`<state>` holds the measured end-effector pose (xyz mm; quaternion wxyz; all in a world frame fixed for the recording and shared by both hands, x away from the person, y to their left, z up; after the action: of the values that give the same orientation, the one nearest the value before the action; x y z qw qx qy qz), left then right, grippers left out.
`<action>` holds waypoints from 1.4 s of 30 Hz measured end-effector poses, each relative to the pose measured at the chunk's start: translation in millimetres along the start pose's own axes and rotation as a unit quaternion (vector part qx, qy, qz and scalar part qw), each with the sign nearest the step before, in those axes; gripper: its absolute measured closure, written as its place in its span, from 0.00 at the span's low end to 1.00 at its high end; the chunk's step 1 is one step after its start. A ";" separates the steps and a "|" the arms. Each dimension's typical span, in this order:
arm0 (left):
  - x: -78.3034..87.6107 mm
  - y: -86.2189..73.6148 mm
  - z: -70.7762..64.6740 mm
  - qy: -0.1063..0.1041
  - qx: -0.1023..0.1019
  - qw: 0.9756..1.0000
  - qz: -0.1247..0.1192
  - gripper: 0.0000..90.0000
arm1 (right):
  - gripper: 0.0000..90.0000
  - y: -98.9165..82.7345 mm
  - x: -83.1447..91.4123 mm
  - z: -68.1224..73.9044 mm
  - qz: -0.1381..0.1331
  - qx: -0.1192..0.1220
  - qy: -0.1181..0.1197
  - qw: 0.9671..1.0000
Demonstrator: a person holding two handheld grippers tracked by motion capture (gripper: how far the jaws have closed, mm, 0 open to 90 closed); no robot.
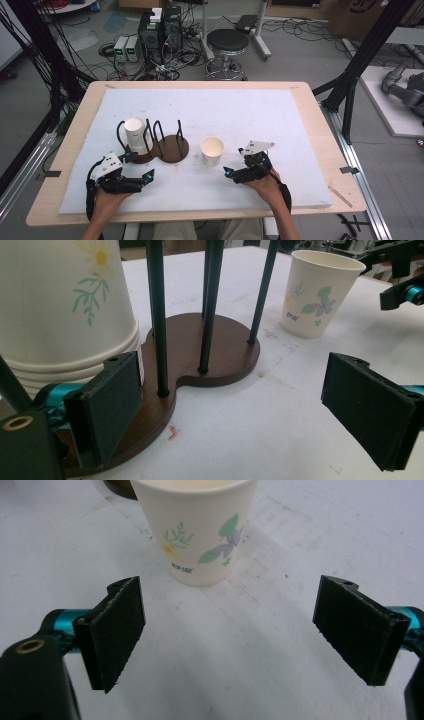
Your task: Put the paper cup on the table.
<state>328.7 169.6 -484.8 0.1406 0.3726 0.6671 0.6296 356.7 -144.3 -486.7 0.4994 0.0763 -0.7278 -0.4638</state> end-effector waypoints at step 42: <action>1.1 0.5 2.3 -0.002 0.014 1.000 -0.004 0.10 | 0.15 -42.4 44.7 -46.4 -0.133 -0.097 -0.104 0.981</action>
<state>329.6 172.0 -484.3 0.1393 0.3735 0.6772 0.6185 357.0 -221.4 -485.9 0.3599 0.0752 -0.7106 -0.5999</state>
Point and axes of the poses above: each handheld gripper's, and its own axes: x roughly backward along the jaws, y roughly out of its top, z roughly to its left, the point moved 9 cm from there along -x, roughly forward along the jaws, and after that the axes turned 4 degrees about x, right-handed, at the moved point
